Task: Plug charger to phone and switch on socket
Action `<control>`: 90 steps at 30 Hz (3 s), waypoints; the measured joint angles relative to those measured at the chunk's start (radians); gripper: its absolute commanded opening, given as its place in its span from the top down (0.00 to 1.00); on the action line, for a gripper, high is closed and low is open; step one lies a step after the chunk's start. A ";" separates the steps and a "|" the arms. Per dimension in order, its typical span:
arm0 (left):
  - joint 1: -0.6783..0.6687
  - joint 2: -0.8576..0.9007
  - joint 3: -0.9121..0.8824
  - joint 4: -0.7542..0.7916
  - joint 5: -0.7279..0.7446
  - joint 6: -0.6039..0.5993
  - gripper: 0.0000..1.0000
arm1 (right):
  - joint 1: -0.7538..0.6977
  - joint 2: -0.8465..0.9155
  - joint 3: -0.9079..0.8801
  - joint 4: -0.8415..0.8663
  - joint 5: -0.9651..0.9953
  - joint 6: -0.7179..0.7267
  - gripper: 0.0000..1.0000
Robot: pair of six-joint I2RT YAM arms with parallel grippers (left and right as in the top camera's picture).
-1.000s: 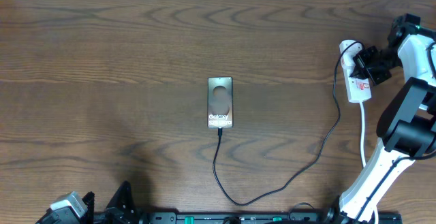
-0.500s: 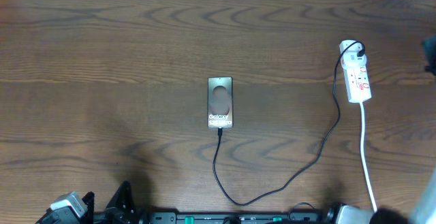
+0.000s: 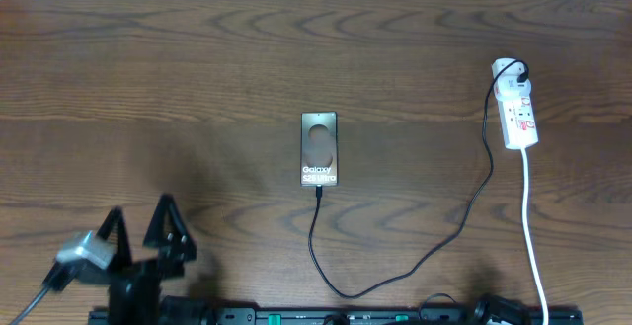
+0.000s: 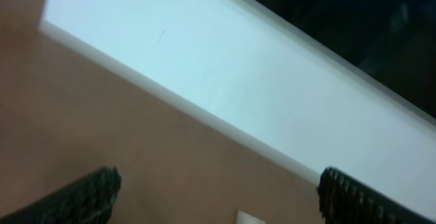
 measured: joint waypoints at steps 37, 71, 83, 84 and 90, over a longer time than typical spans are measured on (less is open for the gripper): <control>0.000 0.009 -0.669 0.631 -0.082 0.000 0.05 | 0.072 -0.421 -0.034 -0.149 -0.124 -0.113 0.99; 0.000 0.012 -0.668 0.629 -0.082 0.000 0.05 | 0.272 -0.750 -0.042 -0.138 0.253 -0.175 0.01; 0.000 0.012 -0.668 0.628 -0.082 0.000 0.05 | 0.428 -0.750 -0.286 -0.217 0.455 -0.175 0.01; 0.000 0.011 -0.667 0.627 -0.082 0.000 0.05 | 0.428 -0.750 -0.326 -0.241 0.472 -0.173 0.01; 0.000 0.012 -0.666 0.624 -0.083 0.000 0.05 | 0.428 -0.748 -0.632 -0.294 0.507 -0.072 0.01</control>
